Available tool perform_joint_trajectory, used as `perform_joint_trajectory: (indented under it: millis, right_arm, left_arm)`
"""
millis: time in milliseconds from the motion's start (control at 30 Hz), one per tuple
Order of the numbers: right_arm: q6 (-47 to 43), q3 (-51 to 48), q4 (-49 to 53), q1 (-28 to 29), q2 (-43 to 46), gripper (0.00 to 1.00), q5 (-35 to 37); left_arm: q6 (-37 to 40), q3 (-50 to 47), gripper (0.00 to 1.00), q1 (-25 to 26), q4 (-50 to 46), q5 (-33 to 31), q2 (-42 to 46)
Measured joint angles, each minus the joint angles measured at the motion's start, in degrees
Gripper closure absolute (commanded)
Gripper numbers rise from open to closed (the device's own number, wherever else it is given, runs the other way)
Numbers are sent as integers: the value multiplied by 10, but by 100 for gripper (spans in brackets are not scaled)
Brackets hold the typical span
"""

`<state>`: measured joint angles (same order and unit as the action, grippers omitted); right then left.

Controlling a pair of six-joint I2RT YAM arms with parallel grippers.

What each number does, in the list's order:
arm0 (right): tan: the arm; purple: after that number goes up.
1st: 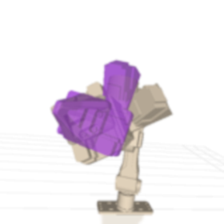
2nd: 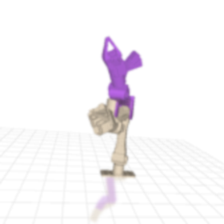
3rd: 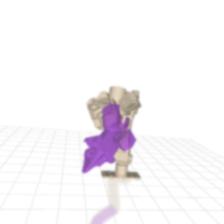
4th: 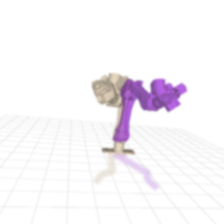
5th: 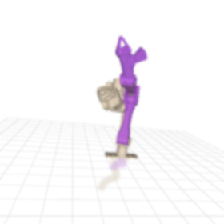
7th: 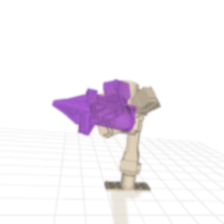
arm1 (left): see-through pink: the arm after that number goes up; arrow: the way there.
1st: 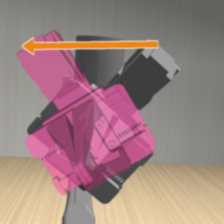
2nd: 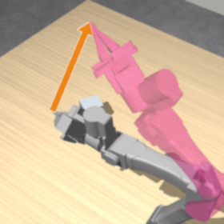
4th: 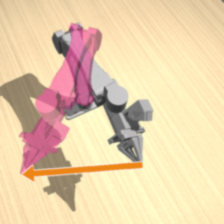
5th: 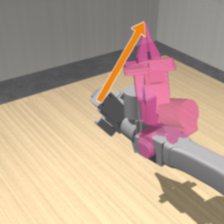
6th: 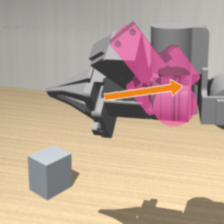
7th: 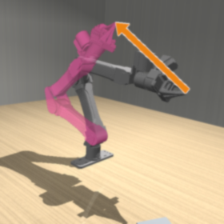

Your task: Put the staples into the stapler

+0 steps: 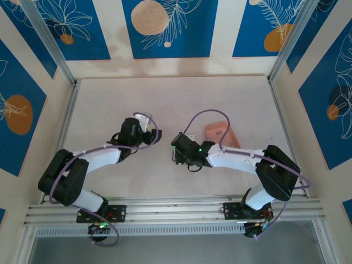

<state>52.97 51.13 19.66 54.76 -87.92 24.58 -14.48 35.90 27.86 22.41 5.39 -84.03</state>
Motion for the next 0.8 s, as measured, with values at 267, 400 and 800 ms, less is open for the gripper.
perform_joint_trajectory:
  millis: [267, 400, 800]
  right_arm:
    - [-16, 33, -10, -7, -48, 83, 1]
    - [-25, 47, -13, -17, -61, 83, 0]
    - [-25, 51, -23, -28, -77, 83, -14]
  left_arm:
    - [2, -29, 29, -3, 13, -16, 10]
    - [5, -39, 29, -5, 20, -19, 10]
    - [5, -40, 29, -8, 28, -21, 10]
